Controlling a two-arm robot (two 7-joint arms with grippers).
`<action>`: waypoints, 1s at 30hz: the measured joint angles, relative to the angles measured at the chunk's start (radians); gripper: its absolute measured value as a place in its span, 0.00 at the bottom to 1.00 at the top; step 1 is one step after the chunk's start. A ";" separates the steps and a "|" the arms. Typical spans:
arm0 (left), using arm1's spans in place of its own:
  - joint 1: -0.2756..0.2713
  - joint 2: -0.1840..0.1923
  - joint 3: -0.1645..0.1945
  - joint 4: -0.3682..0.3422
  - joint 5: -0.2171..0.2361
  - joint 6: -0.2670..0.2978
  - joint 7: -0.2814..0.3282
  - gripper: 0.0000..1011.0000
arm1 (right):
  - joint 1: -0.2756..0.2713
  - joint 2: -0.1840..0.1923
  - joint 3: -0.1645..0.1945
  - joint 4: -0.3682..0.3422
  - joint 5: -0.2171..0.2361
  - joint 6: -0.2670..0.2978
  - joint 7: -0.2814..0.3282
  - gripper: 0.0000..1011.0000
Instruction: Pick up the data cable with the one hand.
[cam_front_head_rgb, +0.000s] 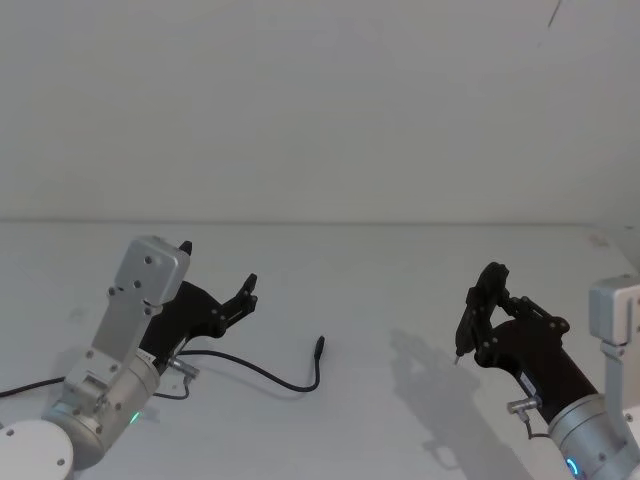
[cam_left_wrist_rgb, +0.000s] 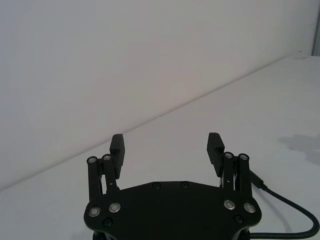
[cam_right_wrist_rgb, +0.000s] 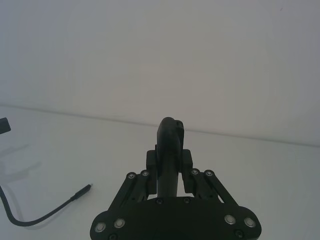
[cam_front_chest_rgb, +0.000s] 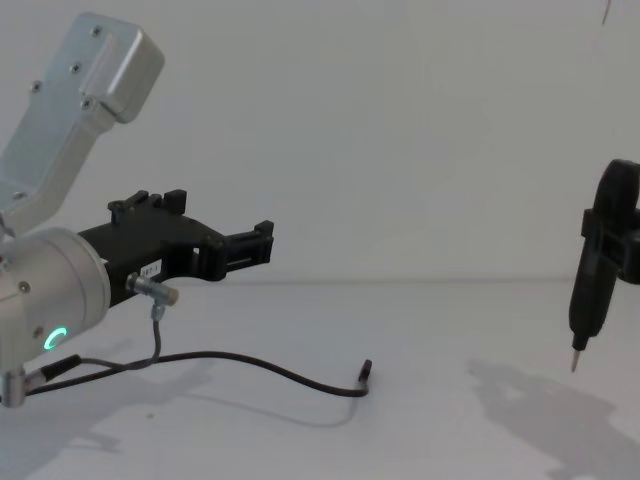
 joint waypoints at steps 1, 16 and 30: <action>0.000 0.000 0.000 0.000 0.000 0.000 0.000 0.99 | 0.000 0.000 0.000 0.000 0.000 0.000 0.000 0.28; 0.000 0.000 0.000 0.000 0.000 0.001 -0.002 0.99 | 0.000 0.000 0.000 0.000 0.000 0.000 0.000 0.28; -0.024 0.044 0.027 -0.022 0.002 0.051 -0.105 0.99 | 0.000 0.000 0.000 0.000 0.000 0.000 0.000 0.28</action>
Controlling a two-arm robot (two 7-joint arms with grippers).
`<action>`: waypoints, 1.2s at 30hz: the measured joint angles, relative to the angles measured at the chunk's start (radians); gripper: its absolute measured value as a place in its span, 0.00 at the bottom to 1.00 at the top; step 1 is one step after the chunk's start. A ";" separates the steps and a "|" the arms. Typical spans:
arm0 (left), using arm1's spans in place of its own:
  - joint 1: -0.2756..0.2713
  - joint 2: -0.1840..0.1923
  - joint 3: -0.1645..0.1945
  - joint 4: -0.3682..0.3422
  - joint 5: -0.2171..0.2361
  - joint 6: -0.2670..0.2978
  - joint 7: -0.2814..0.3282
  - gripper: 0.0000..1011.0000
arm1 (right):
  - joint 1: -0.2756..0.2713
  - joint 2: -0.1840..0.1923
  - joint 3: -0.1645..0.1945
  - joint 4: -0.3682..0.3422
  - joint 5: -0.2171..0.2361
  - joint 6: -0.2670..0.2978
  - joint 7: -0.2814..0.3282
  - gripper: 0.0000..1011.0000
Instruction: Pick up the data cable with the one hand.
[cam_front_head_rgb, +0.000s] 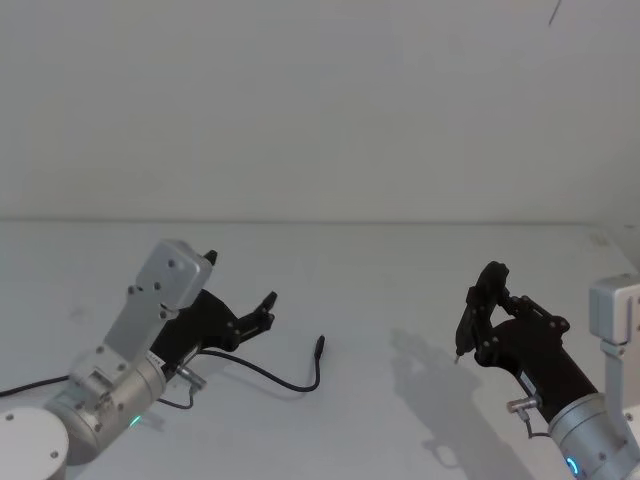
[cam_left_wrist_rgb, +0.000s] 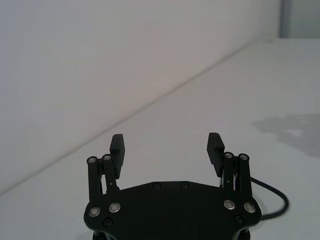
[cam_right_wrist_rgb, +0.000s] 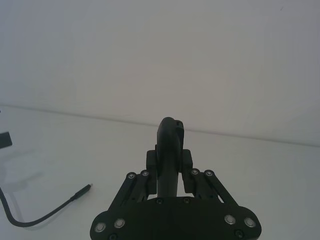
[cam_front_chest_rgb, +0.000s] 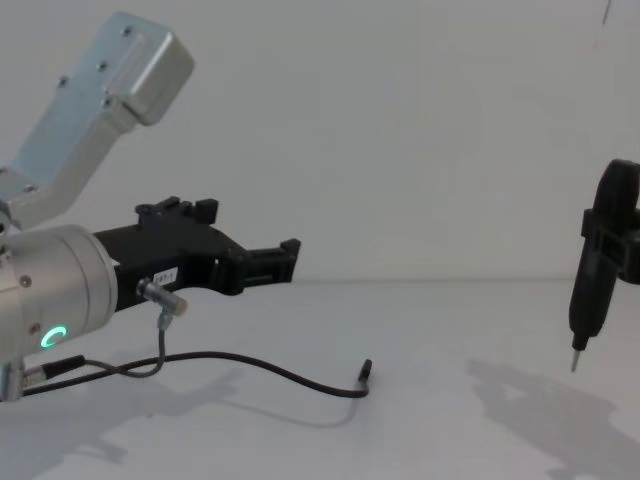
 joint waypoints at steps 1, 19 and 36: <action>-0.004 0.007 0.005 -0.004 0.000 0.008 -0.015 0.99 | 0.000 0.000 0.000 0.000 0.000 0.000 0.000 0.28; -0.089 0.098 0.088 -0.056 -0.004 0.168 -0.273 0.99 | 0.000 0.000 0.000 0.000 0.000 0.000 0.000 0.28; -0.205 0.104 0.193 -0.048 0.033 0.400 -0.444 0.99 | 0.000 0.000 0.000 0.000 0.000 0.000 0.000 0.28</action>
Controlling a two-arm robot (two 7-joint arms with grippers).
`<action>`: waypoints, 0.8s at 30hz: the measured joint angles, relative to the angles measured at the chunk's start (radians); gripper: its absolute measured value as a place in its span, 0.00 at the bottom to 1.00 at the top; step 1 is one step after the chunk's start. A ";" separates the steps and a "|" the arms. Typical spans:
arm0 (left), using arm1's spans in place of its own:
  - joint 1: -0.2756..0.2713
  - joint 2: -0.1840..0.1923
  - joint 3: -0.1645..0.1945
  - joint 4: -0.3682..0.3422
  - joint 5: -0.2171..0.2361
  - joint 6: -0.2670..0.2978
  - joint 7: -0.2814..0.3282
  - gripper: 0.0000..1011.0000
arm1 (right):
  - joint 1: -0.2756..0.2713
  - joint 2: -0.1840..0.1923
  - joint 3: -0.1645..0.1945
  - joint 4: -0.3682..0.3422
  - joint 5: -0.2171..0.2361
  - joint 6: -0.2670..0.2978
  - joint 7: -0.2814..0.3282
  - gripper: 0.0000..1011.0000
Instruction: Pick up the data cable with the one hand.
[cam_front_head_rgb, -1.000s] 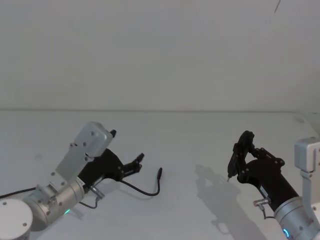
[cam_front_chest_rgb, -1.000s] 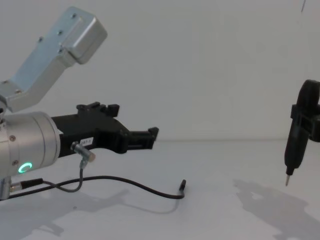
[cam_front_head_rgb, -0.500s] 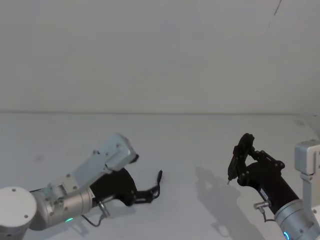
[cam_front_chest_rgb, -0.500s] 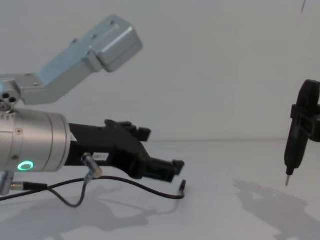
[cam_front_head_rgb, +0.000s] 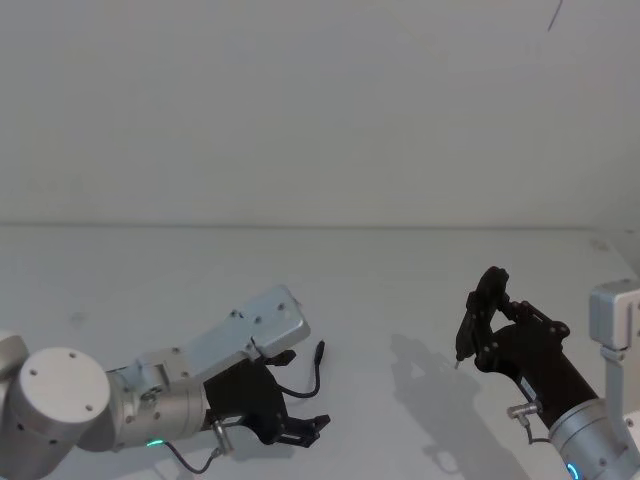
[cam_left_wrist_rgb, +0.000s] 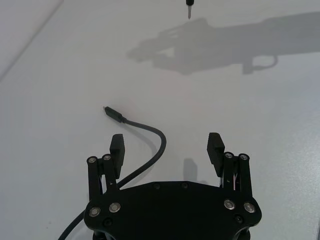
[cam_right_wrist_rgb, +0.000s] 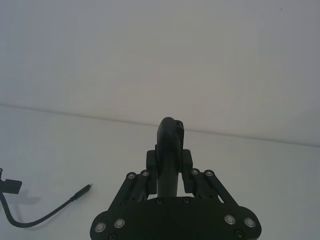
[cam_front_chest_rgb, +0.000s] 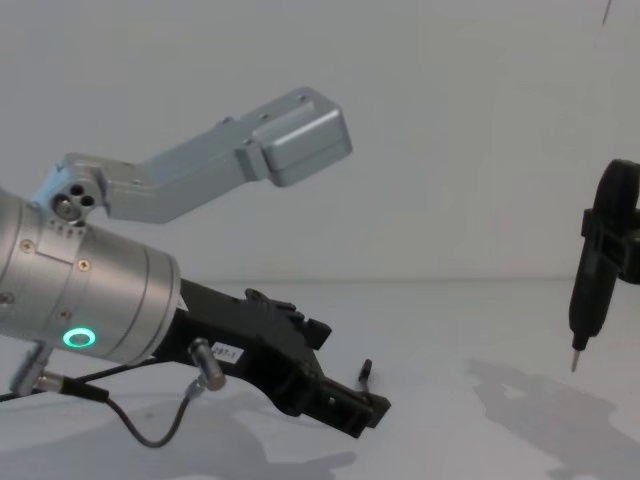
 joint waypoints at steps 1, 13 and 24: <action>-0.005 -0.005 0.004 0.003 0.004 0.013 -0.001 0.99 | 0.000 0.000 0.000 0.000 0.000 0.000 0.000 0.28; -0.014 -0.062 -0.014 0.034 0.019 0.079 0.047 0.99 | 0.000 0.000 0.000 0.000 0.000 0.000 0.000 0.28; -0.024 -0.095 -0.026 0.060 0.029 0.120 0.069 0.99 | 0.000 0.000 0.000 0.000 0.000 0.000 0.000 0.28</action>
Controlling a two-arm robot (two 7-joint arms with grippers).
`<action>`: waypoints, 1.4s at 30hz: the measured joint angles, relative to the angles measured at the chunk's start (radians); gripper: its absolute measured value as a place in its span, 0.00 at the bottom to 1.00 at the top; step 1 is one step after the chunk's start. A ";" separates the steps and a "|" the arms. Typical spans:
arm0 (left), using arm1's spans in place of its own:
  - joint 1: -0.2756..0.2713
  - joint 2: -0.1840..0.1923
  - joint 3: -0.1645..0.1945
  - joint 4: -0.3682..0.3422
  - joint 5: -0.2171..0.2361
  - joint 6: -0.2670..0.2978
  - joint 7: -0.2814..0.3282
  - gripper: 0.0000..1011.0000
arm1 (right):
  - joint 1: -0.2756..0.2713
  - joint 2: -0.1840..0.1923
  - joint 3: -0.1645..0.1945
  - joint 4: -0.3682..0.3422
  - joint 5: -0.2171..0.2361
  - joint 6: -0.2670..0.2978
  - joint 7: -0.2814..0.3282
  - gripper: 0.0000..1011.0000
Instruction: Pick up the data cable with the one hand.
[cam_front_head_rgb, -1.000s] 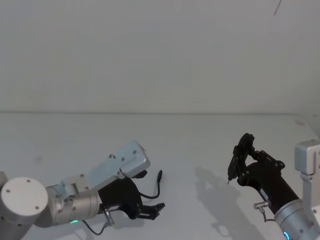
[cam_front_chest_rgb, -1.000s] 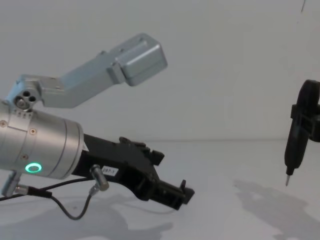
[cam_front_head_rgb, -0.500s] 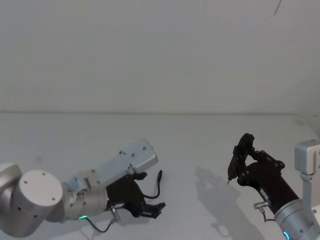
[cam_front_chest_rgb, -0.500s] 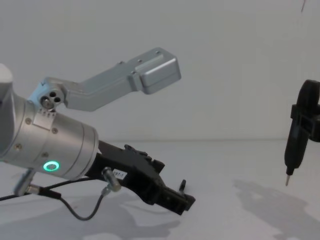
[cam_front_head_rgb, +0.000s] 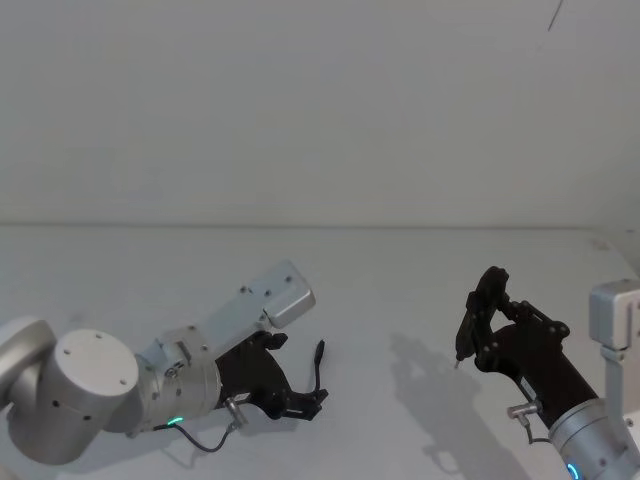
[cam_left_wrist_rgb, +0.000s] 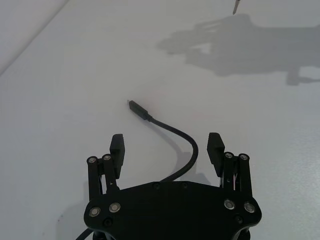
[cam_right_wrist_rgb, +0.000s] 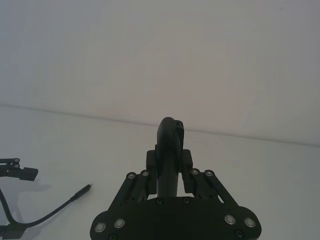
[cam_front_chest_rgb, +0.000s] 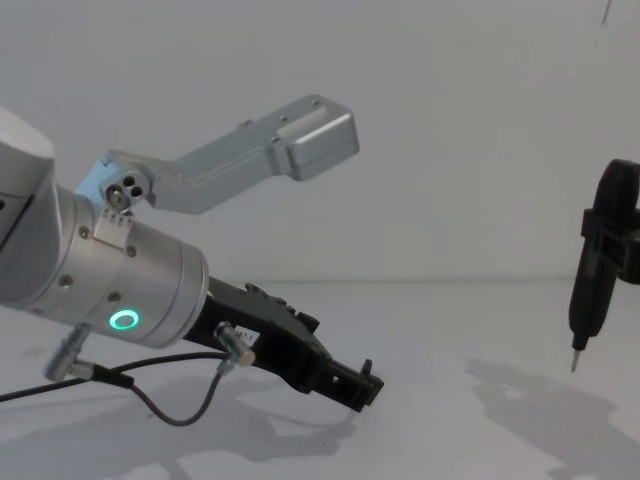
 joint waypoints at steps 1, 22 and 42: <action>-0.001 -0.001 0.000 0.002 0.001 0.002 0.000 0.99 | 0.000 0.000 0.000 0.000 0.000 0.000 0.000 0.28; -0.020 -0.023 0.006 0.031 0.035 0.023 0.000 0.99 | 0.000 0.000 0.000 0.000 0.000 0.000 0.000 0.28; -0.044 0.000 0.066 0.030 0.116 -0.017 -0.034 0.99 | 0.000 0.000 0.000 0.000 0.000 0.000 0.000 0.28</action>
